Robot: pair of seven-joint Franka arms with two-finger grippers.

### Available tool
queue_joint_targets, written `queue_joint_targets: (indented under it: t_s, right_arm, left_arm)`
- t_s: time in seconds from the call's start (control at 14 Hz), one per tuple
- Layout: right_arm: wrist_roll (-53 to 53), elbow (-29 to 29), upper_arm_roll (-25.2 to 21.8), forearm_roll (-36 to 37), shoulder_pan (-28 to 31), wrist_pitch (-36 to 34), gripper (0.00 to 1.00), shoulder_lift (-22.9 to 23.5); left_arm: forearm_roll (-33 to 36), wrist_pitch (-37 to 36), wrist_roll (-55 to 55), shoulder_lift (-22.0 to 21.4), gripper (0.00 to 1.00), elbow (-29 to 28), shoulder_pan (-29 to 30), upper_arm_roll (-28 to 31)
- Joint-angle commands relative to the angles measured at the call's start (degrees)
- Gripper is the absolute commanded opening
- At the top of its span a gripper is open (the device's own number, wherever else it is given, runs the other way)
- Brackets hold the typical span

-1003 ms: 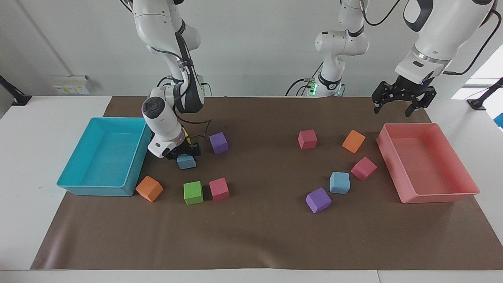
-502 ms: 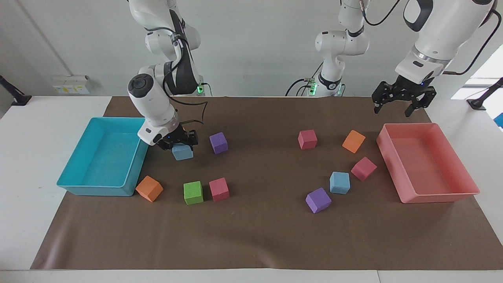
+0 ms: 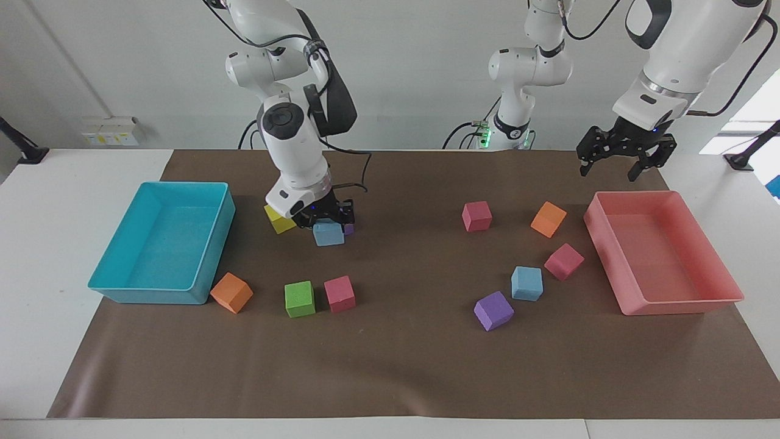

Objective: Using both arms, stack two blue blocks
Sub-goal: 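Close the right gripper on the blue cube and lift it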

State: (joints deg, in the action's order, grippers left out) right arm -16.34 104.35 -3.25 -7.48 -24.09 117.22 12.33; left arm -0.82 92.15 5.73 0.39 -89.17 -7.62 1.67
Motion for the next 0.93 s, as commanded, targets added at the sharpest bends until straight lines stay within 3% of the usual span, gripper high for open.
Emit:
queue_joint_targets:
  t_s: [0.0,0.29,0.43,0.86]
  right_arm:
    - [-6.75,-4.76,0.0,0.62,-4.28,-0.24,0.0,5.41]
    - [-18.27,-9.33,0.0,0.63,-11.23,4.57,0.0,12.62]
    - [-19.96,-8.9,0.0,0.18,-12.64,9.14,0.0,13.68]
    - [-21.28,-5.04,0.0,0.18,-14.14,13.03,0.0,15.27]
  left_arm:
    - [-0.67,-1.19,0.69,-0.48,1.0,0.4,1.2,-0.62]
    - [-0.67,-1.19,0.69,-0.57,1.0,0.4,1.2,-0.62]
    - [-0.67,-1.19,0.69,-0.48,1.0,0.4,1.2,-0.62]
    - [-0.67,-1.19,0.69,-0.48,1.0,0.4,1.2,-0.62]
